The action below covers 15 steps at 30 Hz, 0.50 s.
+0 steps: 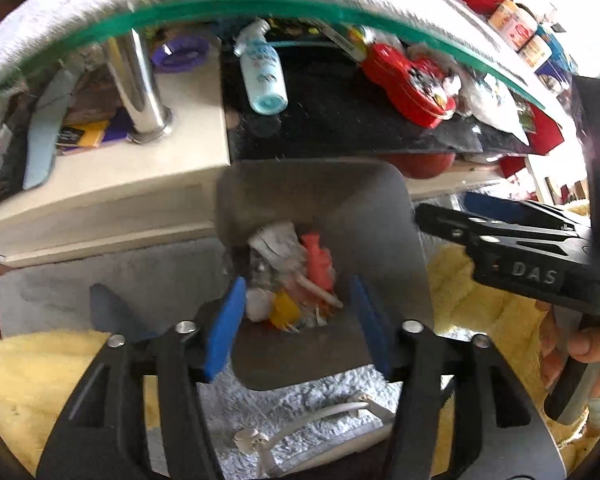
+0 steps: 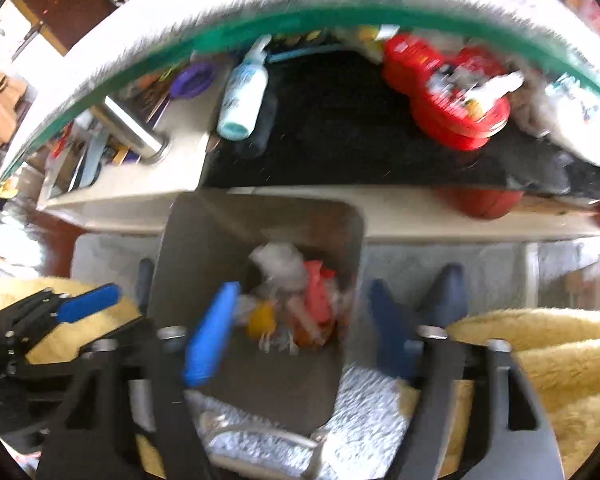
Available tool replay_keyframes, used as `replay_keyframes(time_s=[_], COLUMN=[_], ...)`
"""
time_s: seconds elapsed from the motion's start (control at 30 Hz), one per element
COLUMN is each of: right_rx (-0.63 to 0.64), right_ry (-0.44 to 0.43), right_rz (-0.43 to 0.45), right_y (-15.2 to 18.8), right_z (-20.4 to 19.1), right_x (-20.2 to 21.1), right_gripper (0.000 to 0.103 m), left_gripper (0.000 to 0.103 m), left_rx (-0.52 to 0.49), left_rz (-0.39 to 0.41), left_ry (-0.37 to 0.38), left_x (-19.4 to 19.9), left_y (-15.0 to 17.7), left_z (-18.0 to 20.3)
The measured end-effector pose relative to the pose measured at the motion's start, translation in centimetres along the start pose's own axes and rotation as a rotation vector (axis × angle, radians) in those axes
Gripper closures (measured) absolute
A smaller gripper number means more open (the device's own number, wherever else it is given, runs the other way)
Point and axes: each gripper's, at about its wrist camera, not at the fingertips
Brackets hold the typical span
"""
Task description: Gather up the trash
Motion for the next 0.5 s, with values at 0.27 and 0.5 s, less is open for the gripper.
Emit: replay_keyframes(time_s=[0.27, 0.5], right_rx=[-0.061, -0.030], right_ry=[0.030, 0.081], right_rz=[0.159, 0.337], right_y=[-1.9, -3.4], right_z=[2.2, 1.8], right_x=[5.3, 12.1], right_gripper=[0.003, 0.003], left_gripper=[0.008, 0.008], left_rx=[0.007, -0.019], left_rz=[0.180, 0.341], left_ry=[-0.080, -0.140], left_x=[6.4, 12.7], left_y=[-2.1, -3.7], left_z=[-1.1, -0.1])
Point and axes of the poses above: each gripper's, at about its wrist camera, not at the fingertips, and x roughly against the way its jaws point, z to its right, y to its underside, and after that the axes turned 1 degree about y, right-handed
